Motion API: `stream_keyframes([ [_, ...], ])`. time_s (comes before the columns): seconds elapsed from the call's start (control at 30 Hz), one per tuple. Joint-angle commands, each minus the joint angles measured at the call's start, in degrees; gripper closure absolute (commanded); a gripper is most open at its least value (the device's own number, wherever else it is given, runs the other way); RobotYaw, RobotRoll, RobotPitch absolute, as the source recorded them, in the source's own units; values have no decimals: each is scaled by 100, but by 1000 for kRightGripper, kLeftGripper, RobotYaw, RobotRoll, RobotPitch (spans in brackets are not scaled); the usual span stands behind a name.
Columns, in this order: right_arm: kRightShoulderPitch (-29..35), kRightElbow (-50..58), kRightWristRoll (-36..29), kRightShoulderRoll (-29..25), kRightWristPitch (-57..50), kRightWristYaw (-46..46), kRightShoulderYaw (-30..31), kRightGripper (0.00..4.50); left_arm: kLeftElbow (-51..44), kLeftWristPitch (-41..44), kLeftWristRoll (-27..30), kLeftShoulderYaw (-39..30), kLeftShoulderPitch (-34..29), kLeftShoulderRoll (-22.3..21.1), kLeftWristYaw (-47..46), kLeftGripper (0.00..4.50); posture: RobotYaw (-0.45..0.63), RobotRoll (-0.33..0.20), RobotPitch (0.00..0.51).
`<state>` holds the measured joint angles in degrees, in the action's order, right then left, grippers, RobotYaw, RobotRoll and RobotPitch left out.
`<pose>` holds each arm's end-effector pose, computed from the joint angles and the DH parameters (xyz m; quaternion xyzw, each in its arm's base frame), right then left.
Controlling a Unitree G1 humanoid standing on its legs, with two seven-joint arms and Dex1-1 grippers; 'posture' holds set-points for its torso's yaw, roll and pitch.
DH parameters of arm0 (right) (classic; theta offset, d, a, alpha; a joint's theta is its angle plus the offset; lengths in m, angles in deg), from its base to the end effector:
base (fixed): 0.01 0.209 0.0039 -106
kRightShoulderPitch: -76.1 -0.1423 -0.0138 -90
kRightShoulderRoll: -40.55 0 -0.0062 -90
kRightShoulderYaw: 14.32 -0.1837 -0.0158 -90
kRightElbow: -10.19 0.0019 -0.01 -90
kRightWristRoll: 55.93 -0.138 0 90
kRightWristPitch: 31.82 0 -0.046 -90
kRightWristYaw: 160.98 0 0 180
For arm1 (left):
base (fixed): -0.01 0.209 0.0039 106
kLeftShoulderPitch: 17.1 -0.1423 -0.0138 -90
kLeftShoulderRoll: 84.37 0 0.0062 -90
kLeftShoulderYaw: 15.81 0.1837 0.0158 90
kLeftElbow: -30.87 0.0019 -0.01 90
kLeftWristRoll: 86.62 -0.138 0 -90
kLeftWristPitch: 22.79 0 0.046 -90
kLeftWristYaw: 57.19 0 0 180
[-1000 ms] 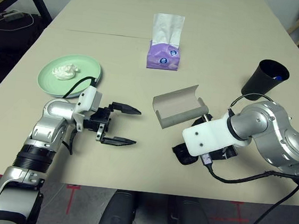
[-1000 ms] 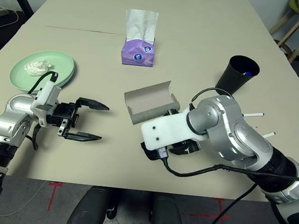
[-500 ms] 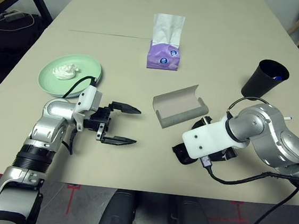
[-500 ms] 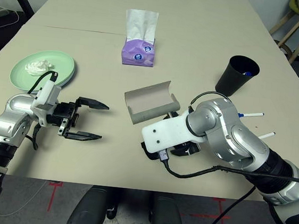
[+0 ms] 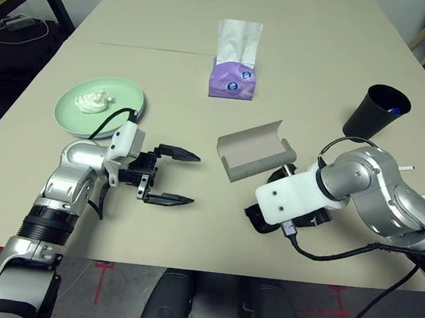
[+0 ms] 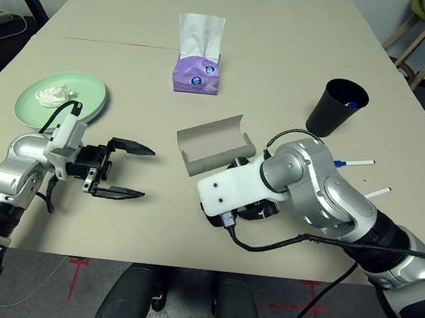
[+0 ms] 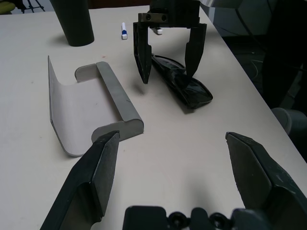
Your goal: Organize and tidy the items on the table.
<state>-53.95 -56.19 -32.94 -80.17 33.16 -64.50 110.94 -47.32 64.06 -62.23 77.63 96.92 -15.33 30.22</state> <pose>0.2445 -0.1338 0.2115 -0.6194 0.1856 0.5801 0.4954 0.2742 0.2489 0.1455 0.1690 -0.0180 -0.6889 0.7046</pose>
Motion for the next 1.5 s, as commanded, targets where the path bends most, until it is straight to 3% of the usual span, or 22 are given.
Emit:
stream_keyframes([
  [0.03, -37, -24, 33, -40, 27, -86, -36, 0, -123, -27, -75, 58, -115, -51, 21, 33, 131, 0, 164],
  [0.17, -22, -14, 57, -59, 37, -126, -42, 0, -138, -14, -72, 61, -124, -52, 16, 33, 131, 0, 164],
  [0.27, -12, 8, 62, -59, 27, -145, -48, 282, -152, -15, -74, 60, -135, -55, 9, 0, 132, 0, 163],
  [0.33, -6, 14, 60, -60, 36, -150, -51, 779, -166, -10, -77, 61, -143, -58, 1, 0, 133, 0, 163],
  [0.63, -4, 18, 60, -44, 61, -189, -72, 4016, -212, 14, -82, 62, -176, -77, -28, 0, 135, 0, 164],
  [1.23, -839, -336, -414, -218, 679, -459, -608, 4093, -65, 11, -101, 90, -49, -67, 32, 0, 110, 0, 157],
  [1.5, -1175, -1121, 43, 108, 1457, 297, -490, 4093, -82, 63, -92, 45, -53, -65, -57, 0, 115, 0, 162],
])
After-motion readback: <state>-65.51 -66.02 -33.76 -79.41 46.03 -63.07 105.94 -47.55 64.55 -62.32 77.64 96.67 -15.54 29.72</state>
